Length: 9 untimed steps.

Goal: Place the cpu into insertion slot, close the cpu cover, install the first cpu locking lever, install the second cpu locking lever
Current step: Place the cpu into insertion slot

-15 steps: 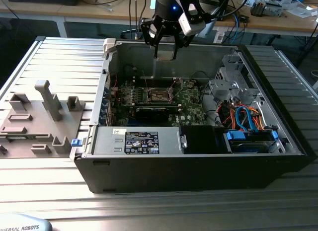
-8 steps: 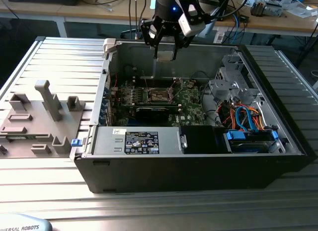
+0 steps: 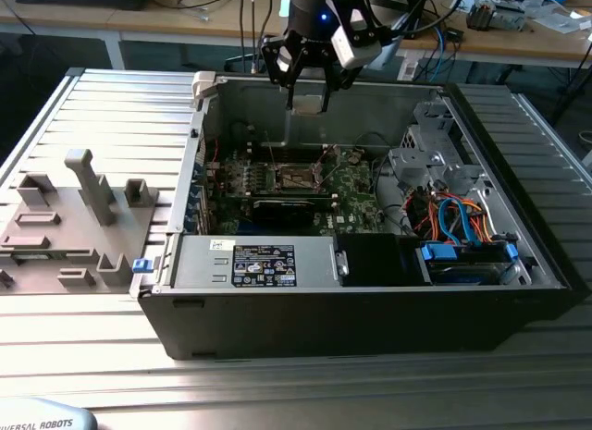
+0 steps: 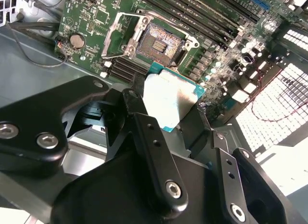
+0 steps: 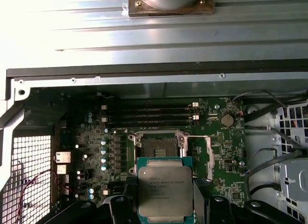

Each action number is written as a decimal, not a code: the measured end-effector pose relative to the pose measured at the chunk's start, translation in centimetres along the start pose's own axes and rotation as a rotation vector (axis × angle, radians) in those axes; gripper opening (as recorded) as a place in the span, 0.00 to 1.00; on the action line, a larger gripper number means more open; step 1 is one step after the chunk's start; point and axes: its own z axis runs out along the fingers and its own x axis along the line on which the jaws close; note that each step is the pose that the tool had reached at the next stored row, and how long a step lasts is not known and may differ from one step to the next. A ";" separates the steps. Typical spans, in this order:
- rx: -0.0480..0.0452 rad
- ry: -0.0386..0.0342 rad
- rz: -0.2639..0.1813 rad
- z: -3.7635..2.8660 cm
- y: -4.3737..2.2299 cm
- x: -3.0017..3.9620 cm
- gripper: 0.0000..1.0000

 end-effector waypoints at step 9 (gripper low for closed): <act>-0.0003 -0.0018 0.019 0.06 0.00 0.00 0.54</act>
